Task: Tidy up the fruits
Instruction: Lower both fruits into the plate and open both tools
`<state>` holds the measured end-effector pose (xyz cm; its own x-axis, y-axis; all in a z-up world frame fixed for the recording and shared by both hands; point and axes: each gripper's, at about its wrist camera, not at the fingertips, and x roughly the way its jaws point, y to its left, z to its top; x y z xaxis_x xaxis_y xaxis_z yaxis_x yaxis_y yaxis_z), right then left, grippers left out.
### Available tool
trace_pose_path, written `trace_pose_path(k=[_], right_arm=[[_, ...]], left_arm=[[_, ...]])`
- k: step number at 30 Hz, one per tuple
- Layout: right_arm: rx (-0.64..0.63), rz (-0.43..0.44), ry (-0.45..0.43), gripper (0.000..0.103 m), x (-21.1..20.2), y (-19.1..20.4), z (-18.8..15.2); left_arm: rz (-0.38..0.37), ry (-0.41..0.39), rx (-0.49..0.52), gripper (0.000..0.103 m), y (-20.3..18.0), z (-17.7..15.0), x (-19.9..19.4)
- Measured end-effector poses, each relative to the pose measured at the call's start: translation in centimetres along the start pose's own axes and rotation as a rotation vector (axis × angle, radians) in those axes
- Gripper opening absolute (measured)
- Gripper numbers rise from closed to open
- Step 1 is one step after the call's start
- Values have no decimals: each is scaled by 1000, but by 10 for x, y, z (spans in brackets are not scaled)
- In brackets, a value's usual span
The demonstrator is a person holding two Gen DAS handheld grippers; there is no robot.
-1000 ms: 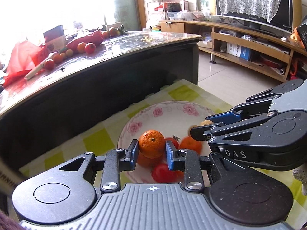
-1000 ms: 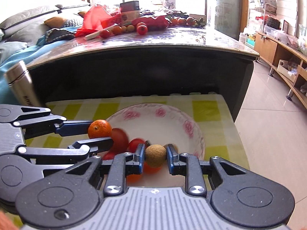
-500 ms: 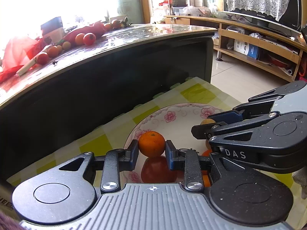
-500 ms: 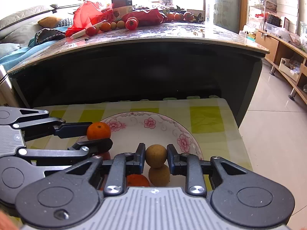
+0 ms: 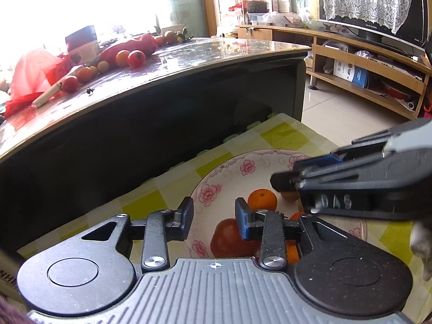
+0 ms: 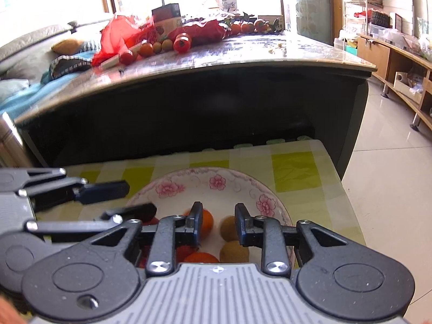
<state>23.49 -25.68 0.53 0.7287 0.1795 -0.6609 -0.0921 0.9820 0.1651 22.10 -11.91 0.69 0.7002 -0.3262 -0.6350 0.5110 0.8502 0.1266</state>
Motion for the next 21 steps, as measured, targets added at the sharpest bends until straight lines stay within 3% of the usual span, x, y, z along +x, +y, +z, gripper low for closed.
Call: trace_pose_path(k=[13,21], right_arm=[[24,-45,-22,33,-40,7,-5],[-5,-70,-13,36,-78,29,-34]], left_arm=[[18,-7,-52,46,2,-19,-41],[49,-3,-79,61,-2,-44,-76]])
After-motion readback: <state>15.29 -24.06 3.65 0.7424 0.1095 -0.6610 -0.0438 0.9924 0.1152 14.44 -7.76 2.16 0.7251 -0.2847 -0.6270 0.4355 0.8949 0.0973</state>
